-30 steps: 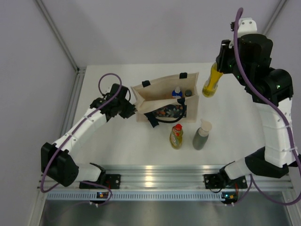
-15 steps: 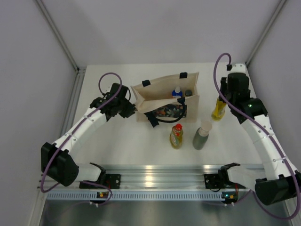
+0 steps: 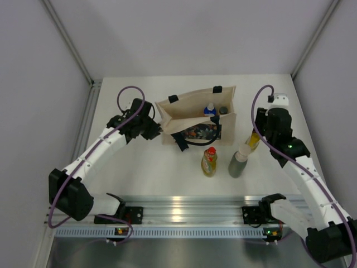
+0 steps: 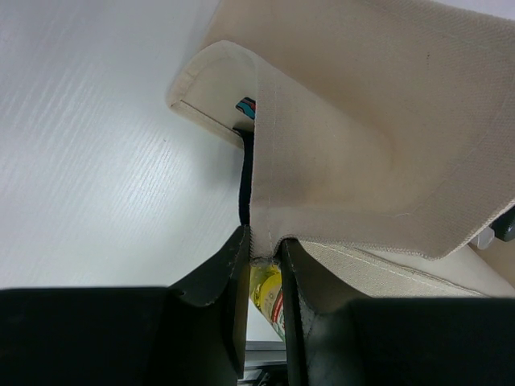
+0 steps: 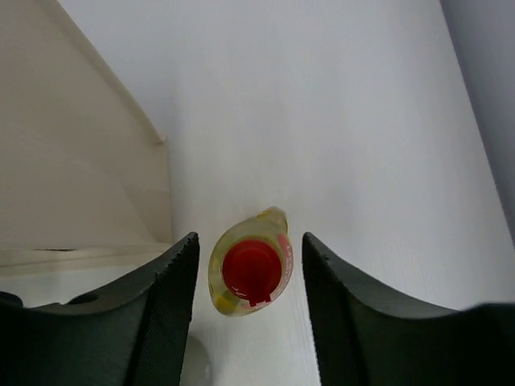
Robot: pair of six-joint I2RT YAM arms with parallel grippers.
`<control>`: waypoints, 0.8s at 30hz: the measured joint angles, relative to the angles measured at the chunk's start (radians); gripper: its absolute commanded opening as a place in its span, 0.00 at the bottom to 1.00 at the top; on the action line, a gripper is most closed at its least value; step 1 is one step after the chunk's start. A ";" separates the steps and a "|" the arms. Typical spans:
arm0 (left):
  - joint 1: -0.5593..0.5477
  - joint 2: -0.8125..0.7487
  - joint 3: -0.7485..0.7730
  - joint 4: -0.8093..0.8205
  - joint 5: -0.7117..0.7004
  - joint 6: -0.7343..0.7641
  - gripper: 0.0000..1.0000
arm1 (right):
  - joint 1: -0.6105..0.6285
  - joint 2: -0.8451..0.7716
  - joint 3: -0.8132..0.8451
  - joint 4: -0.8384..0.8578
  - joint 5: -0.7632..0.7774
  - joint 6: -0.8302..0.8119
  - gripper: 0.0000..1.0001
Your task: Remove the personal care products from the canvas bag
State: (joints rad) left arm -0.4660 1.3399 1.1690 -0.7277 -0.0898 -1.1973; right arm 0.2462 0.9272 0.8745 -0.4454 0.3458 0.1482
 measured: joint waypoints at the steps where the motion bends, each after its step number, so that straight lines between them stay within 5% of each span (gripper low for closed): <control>1: 0.000 0.000 0.001 0.000 0.000 0.000 0.00 | 0.000 -0.005 0.000 0.013 0.000 0.005 0.58; 8: 0.000 0.001 0.012 -0.007 -0.004 0.026 0.00 | 0.000 -0.011 0.061 0.032 -0.008 0.000 0.61; 19: 0.000 0.001 0.015 -0.007 -0.008 0.054 0.00 | 0.017 0.141 0.362 -0.031 -0.111 0.012 0.38; 24: -0.007 0.000 0.023 -0.008 -0.023 0.074 0.00 | 0.163 0.306 0.569 -0.109 -0.166 0.050 0.32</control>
State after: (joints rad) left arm -0.4728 1.3403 1.1915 -0.7353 -0.1127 -1.1236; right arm 0.4088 1.2327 1.4433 -0.5549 0.1802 0.1986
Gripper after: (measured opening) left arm 0.233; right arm 0.329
